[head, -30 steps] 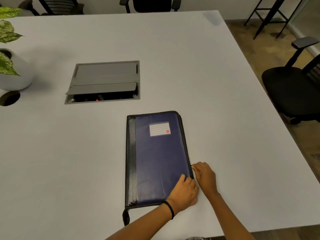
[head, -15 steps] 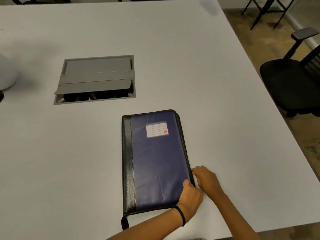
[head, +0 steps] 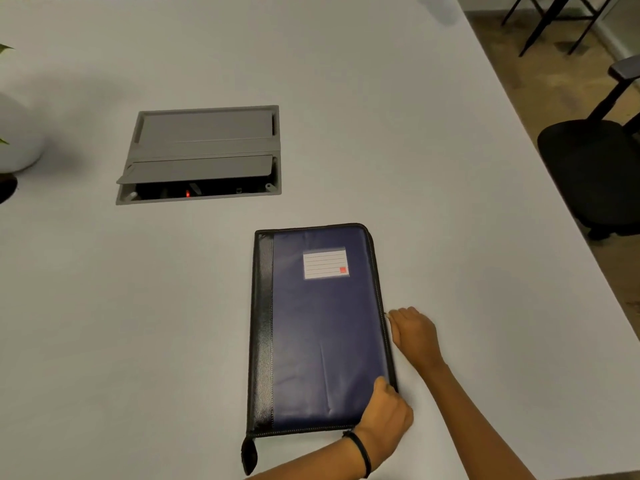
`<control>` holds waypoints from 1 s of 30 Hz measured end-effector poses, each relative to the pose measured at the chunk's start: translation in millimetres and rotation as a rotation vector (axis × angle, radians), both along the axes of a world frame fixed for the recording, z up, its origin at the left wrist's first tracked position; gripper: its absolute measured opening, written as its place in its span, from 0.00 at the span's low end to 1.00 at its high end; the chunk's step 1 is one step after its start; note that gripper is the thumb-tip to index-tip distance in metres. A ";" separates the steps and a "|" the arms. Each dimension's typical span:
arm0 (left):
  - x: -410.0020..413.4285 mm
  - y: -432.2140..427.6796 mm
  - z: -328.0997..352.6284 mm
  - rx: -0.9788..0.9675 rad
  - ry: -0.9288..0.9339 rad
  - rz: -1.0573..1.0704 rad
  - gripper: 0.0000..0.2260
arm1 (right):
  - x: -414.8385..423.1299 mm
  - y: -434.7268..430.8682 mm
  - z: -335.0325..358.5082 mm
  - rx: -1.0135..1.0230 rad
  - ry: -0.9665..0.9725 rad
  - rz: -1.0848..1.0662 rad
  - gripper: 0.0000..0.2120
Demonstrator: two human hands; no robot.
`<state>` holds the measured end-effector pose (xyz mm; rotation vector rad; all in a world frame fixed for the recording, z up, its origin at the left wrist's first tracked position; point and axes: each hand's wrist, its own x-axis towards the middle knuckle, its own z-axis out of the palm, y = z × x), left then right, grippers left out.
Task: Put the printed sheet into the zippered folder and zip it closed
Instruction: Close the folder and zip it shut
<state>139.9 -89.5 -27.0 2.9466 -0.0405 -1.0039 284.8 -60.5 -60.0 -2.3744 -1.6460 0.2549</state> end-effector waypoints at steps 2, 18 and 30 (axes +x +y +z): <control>-2.1 -1.0 -2.7 0.013 0.029 -0.052 0.07 | 9.9 23.9 2.4 -0.007 -0.013 -0.027 0.14; 16.0 209.5 -23.1 -0.280 -0.650 0.649 0.13 | 47.1 81.2 -15.4 -0.110 0.132 -0.023 0.08; 14.3 276.9 -59.7 -0.258 -0.606 0.866 0.35 | 38.6 56.9 -19.5 -0.036 0.101 -0.008 0.03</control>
